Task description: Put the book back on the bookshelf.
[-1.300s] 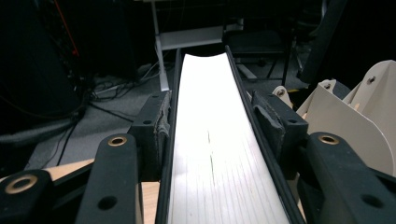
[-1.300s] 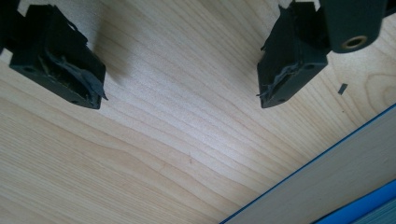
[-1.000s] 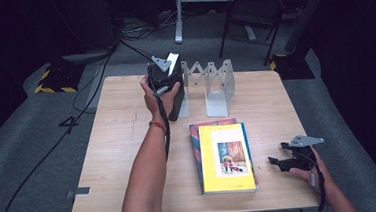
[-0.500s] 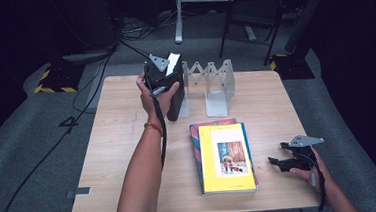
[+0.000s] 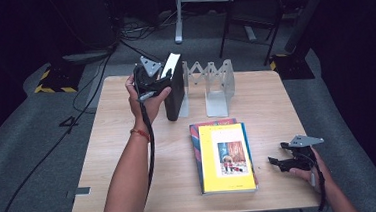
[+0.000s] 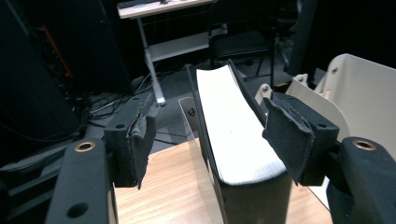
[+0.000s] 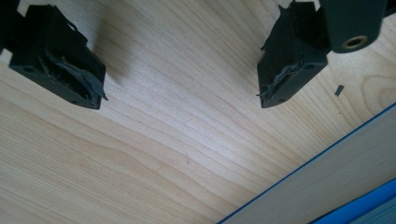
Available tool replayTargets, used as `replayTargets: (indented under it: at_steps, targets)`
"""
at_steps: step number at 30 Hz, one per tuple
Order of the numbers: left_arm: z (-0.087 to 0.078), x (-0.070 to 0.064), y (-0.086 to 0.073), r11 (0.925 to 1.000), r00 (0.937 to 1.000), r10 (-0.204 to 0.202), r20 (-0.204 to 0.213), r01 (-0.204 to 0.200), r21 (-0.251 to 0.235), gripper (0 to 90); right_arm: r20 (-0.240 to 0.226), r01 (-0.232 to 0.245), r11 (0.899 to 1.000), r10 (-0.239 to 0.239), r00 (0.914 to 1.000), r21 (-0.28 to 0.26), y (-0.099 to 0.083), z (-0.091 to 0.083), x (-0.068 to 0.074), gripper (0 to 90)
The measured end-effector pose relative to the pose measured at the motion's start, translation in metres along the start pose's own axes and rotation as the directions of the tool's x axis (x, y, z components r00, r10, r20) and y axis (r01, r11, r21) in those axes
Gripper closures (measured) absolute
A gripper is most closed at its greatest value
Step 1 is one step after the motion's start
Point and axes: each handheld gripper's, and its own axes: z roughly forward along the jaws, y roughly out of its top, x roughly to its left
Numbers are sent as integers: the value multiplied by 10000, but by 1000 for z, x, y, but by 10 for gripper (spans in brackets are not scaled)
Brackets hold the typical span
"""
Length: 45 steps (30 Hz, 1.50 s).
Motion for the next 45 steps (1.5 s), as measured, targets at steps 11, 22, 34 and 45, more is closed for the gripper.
replayTargets:
  at_steps: [11, 22, 34, 45]
  targets:
    - [-14, 3, -18, 9979, 9972, 581, 468, -594, 268, 328, 22, -23, 10000, 23, 10000, 0, 0, 0, 0, 155]
    - [-35, -6, -43, 9839, 9743, 1578, 1607, -1689, 579, 296, 73, -32, 10000, 32, 10000, -19, 0, 0, 1, 153]
    - [-61, -28, -98, 9413, 9169, 2481, 3127, -3045, 1459, 260, 89, -52, 10000, 52, 9999, 52, 0, -1, 1, 153]
    - [-75, -39, -152, 9018, 8721, 2367, 4282, -3612, 2372, 255, 41, 319, 9990, -321, 9995, 310, 3, -6, 6, 278]
